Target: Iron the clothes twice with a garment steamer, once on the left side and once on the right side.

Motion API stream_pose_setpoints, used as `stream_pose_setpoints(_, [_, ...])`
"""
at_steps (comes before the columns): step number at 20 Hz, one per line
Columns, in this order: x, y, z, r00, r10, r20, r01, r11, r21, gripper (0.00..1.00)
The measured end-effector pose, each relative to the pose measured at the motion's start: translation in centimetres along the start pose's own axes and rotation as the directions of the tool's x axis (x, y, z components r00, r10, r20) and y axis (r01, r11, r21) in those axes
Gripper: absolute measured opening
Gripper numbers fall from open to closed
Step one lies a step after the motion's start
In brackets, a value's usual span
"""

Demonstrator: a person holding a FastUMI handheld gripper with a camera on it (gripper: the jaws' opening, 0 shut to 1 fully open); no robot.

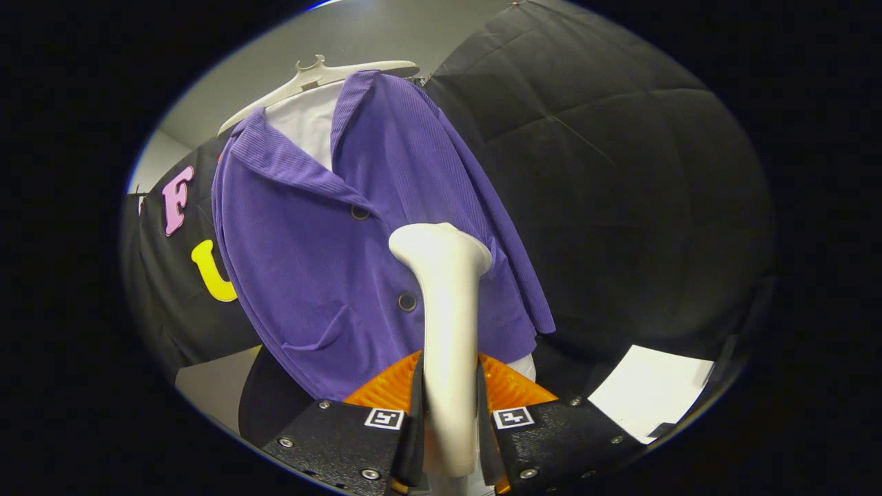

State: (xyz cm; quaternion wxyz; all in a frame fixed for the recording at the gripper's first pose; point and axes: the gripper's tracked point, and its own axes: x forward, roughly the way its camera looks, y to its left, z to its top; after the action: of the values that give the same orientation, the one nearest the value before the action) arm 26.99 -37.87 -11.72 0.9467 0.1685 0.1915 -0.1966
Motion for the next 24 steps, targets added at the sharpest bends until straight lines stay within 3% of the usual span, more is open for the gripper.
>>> stream_pose_setpoints(7, [0.3, -3.1, -6.9, 0.992, -0.063, -0.110, 0.064, 0.998, 0.007, 0.33])
stream_pose_setpoints(15, [1.4, -5.0, -15.2, 0.958, -0.107, -0.265, 0.118, 0.993, 0.023, 0.33])
stream_pose_setpoints(20, [-0.6, -5.1, -19.1, 0.939, -0.098, -0.330, 0.108, 0.994, 0.011, 0.33])
stream_pose_setpoints(24, [-4.4, -2.4, -18.7, 0.946, -0.013, -0.324, 0.020, 1.000, 0.017, 0.33])
